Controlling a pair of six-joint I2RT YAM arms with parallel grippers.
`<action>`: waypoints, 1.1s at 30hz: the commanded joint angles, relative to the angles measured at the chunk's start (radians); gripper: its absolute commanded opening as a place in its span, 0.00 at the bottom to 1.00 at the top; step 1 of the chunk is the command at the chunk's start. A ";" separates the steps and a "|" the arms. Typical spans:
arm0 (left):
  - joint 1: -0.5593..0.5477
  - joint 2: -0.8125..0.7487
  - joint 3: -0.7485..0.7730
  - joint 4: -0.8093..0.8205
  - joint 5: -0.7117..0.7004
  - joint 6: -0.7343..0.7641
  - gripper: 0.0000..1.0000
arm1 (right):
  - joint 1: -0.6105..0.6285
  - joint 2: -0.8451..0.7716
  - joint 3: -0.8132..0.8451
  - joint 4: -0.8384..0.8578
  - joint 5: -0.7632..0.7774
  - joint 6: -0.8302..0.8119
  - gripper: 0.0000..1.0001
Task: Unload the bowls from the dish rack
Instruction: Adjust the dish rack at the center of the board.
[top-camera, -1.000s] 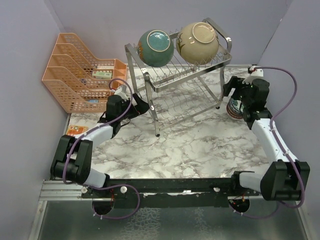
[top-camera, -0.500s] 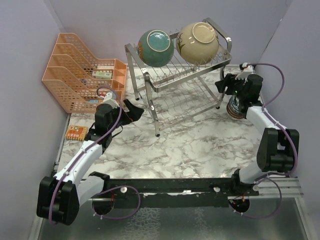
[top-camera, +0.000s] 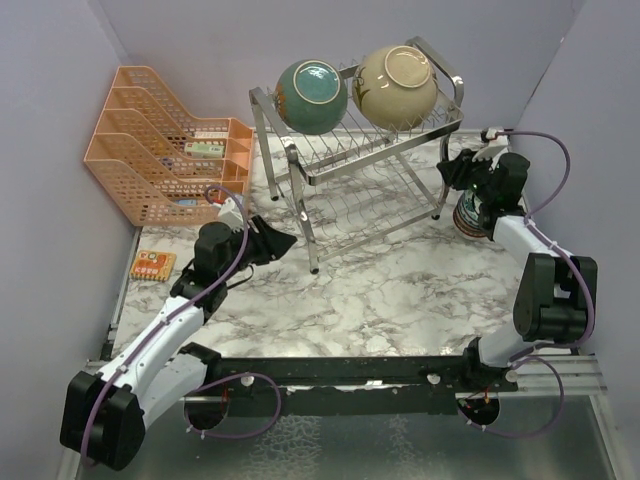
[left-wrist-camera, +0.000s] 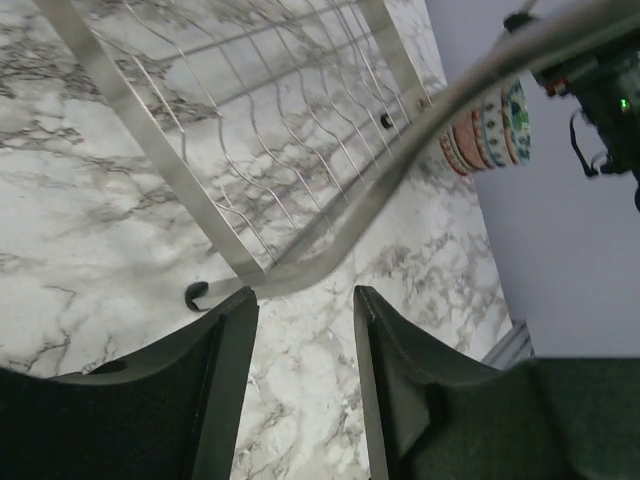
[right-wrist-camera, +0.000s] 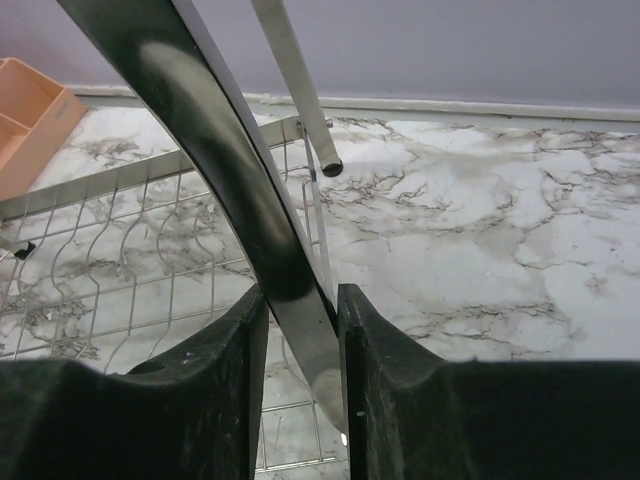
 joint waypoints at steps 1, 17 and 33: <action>-0.039 -0.057 -0.012 0.049 0.039 -0.058 0.36 | 0.011 -0.037 -0.025 0.054 -0.088 0.033 0.29; -0.053 0.138 0.080 0.186 0.156 -0.078 0.29 | 0.050 -0.092 -0.083 0.055 -0.105 0.045 0.24; -0.044 0.330 0.214 0.199 0.049 -0.044 0.30 | 0.118 -0.125 -0.123 0.027 -0.083 0.013 0.23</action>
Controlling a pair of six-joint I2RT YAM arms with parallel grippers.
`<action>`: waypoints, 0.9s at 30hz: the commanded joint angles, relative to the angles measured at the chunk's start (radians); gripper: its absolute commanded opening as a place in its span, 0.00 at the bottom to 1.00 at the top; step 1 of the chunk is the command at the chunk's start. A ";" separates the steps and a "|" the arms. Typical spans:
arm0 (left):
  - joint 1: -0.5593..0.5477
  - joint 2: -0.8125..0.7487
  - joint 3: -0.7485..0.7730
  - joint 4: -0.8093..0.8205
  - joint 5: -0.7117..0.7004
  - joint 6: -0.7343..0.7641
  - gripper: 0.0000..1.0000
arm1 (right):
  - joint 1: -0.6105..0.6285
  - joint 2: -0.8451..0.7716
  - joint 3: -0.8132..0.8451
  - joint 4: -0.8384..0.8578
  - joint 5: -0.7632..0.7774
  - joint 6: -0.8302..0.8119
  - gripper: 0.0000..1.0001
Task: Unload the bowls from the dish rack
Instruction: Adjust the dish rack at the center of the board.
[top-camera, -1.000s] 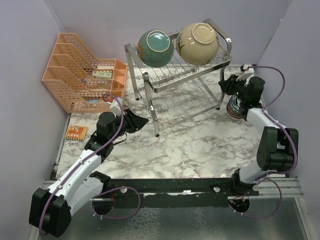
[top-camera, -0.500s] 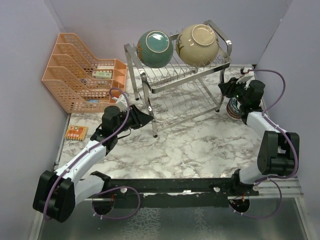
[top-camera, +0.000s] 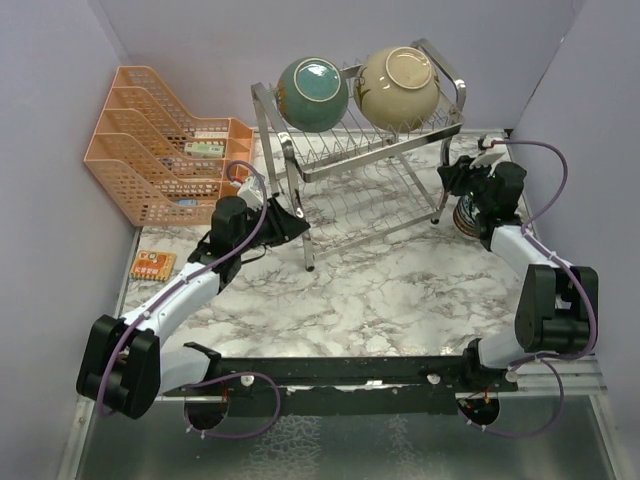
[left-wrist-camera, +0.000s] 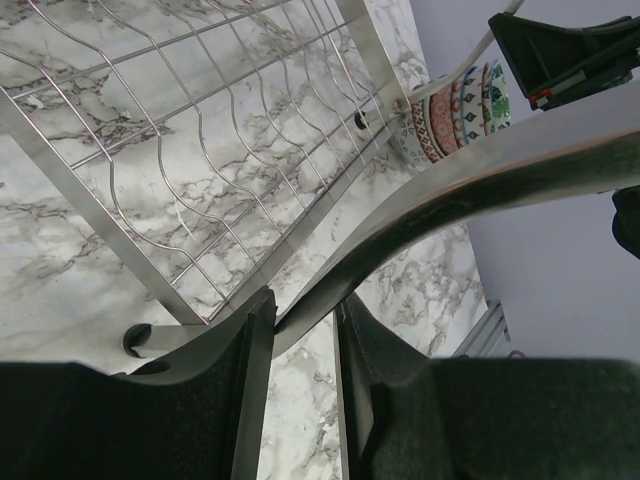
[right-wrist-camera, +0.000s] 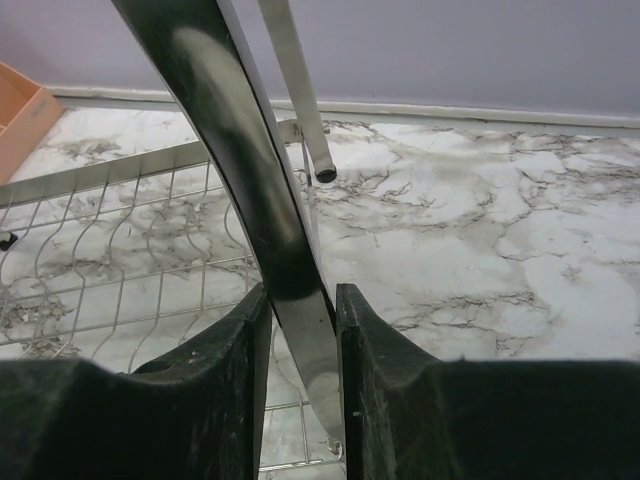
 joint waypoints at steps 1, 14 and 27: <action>-0.005 0.066 0.075 0.092 -0.075 -0.004 0.30 | 0.092 -0.061 -0.036 -0.031 -0.152 0.044 0.22; 0.067 0.097 0.157 -0.002 -0.117 0.033 0.32 | 0.190 -0.122 -0.087 -0.061 -0.146 0.017 0.18; 0.149 0.067 0.155 -0.030 -0.089 0.048 0.34 | 0.233 -0.280 -0.147 -0.144 -0.127 -0.005 0.19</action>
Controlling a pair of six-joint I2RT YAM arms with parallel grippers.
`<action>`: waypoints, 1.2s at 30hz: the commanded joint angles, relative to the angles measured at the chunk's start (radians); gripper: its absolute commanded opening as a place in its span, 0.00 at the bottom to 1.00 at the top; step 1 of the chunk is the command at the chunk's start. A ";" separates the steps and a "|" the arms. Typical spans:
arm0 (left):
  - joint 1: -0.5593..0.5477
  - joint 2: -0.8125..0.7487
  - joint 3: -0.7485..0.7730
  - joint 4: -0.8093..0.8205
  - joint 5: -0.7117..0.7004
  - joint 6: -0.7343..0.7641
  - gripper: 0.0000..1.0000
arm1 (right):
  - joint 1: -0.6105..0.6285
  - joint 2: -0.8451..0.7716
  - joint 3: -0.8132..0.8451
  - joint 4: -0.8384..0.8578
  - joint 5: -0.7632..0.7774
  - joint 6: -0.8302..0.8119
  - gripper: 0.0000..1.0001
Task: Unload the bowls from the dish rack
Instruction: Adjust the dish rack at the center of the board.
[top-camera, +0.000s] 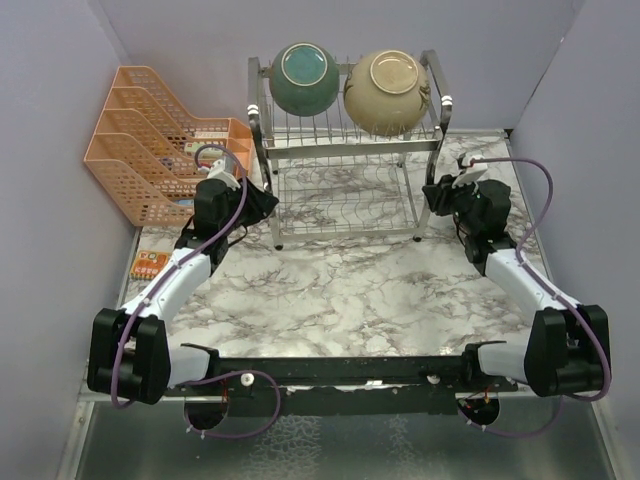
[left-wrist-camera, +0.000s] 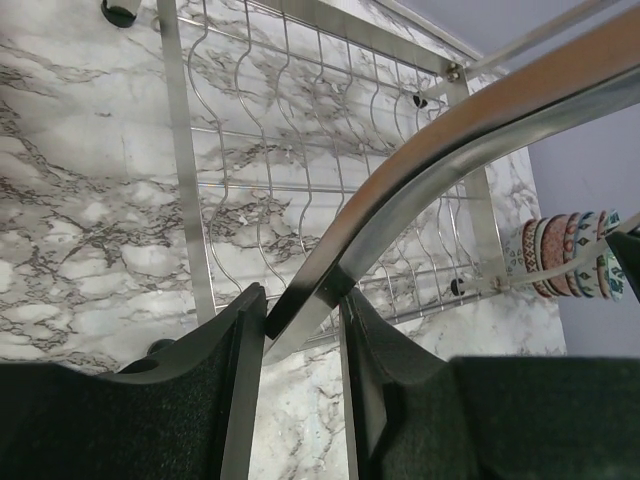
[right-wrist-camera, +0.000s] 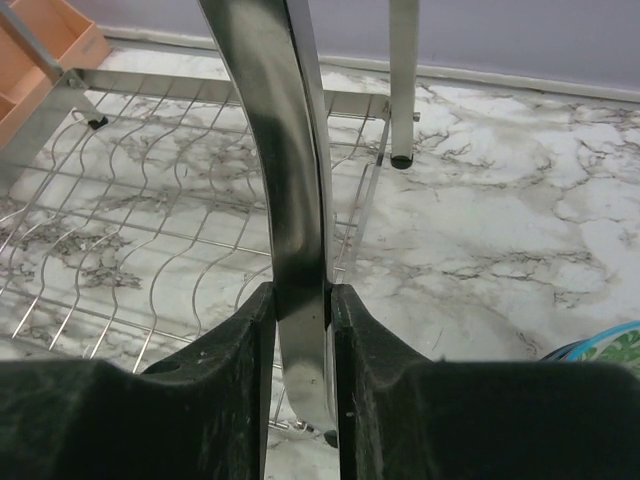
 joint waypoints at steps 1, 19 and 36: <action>-0.015 -0.015 0.038 0.040 0.069 -0.061 0.34 | 0.085 -0.077 -0.008 -0.053 -0.227 0.043 0.20; -0.015 -0.225 -0.093 -0.054 0.058 -0.029 0.58 | 0.085 -0.186 0.019 -0.134 -0.132 0.036 0.65; -0.015 -0.390 -0.085 -0.194 0.044 -0.010 0.89 | 0.084 -0.329 0.038 -0.274 0.017 0.003 0.92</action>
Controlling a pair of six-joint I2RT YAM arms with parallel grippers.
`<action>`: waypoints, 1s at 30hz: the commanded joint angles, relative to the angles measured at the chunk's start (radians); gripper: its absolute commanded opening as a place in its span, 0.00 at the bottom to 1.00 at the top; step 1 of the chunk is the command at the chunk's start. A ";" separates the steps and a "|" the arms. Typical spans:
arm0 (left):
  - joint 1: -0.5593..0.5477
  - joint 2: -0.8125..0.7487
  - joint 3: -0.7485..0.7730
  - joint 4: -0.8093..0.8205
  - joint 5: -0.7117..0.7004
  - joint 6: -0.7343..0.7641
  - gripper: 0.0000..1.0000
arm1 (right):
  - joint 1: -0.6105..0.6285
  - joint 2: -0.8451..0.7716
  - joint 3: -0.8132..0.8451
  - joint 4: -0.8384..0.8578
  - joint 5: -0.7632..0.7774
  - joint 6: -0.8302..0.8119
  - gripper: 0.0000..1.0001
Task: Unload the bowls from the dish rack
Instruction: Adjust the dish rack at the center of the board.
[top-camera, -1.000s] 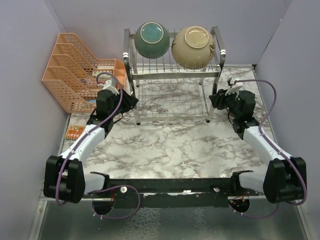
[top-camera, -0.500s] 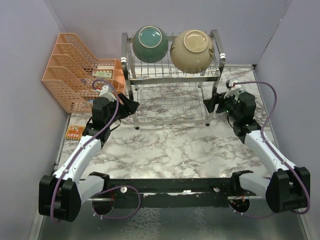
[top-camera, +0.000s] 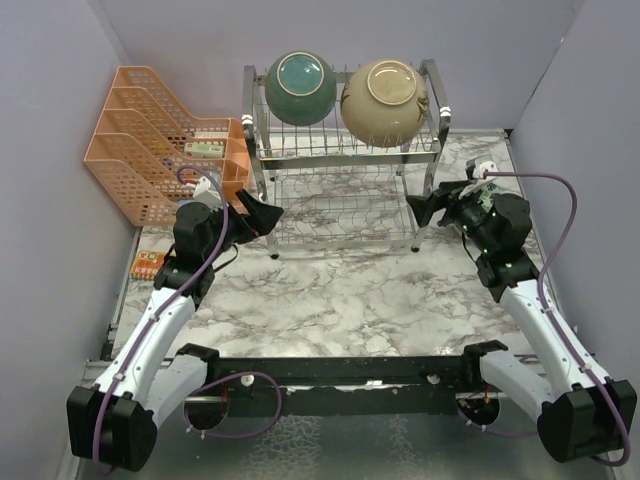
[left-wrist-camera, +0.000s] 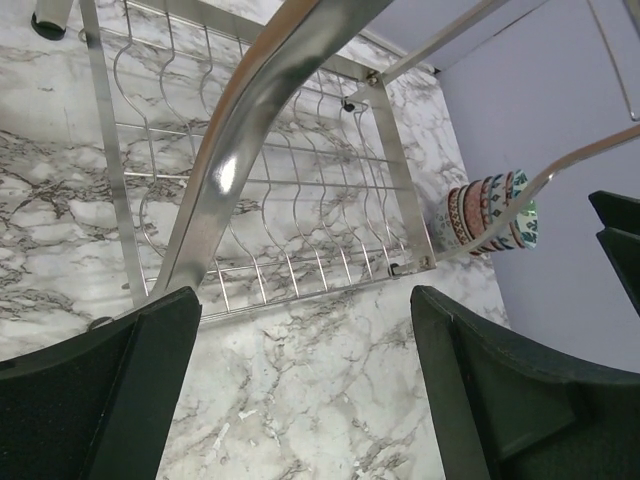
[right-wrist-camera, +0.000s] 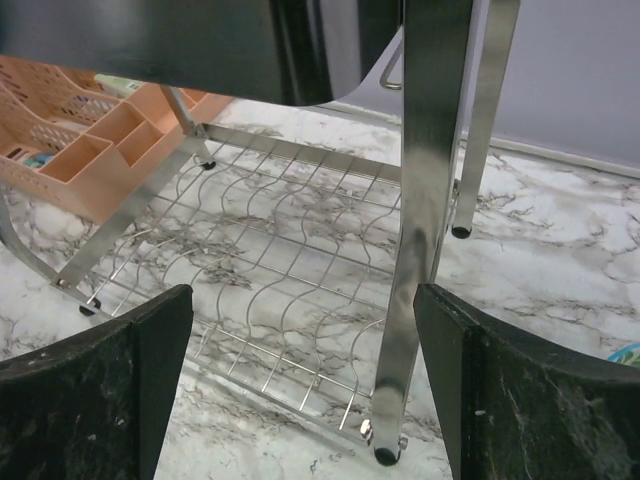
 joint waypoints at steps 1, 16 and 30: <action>-0.003 -0.060 0.004 -0.052 0.007 0.012 0.89 | 0.005 0.032 0.038 -0.036 0.063 -0.011 0.90; -0.003 0.023 -0.030 0.000 -0.007 0.023 0.79 | 0.004 0.255 0.169 0.044 0.123 -0.008 0.46; -0.001 0.167 -0.013 0.086 -0.025 0.028 0.78 | 0.004 0.126 0.076 0.029 0.022 0.000 0.25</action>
